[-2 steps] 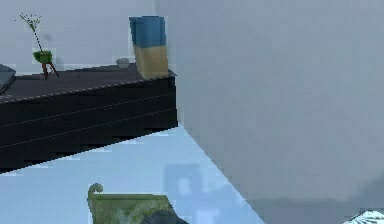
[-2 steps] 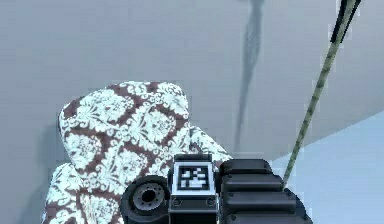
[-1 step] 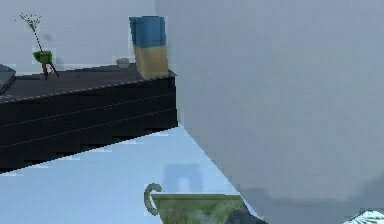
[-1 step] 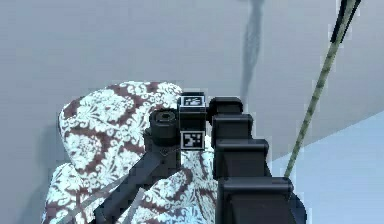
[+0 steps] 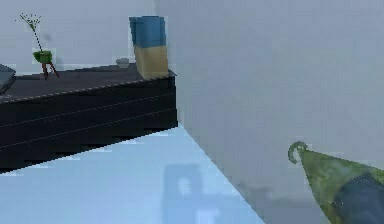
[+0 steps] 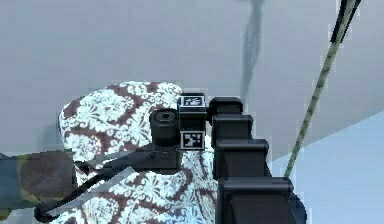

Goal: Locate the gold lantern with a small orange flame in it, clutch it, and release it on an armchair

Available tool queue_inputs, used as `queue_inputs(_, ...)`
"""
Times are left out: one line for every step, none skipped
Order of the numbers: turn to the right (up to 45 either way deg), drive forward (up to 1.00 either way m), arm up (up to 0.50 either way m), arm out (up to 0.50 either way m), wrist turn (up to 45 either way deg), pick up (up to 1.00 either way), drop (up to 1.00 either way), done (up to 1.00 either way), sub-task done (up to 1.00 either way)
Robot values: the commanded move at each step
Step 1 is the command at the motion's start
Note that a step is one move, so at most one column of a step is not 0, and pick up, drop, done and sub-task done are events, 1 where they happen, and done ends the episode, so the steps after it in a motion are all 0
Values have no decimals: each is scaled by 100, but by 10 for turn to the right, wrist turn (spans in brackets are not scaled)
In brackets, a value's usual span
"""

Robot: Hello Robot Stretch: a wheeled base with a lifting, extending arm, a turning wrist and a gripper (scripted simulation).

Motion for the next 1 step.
queue_inputs(0, 0, 0, 0, 450, 0, 0, 0, 0)
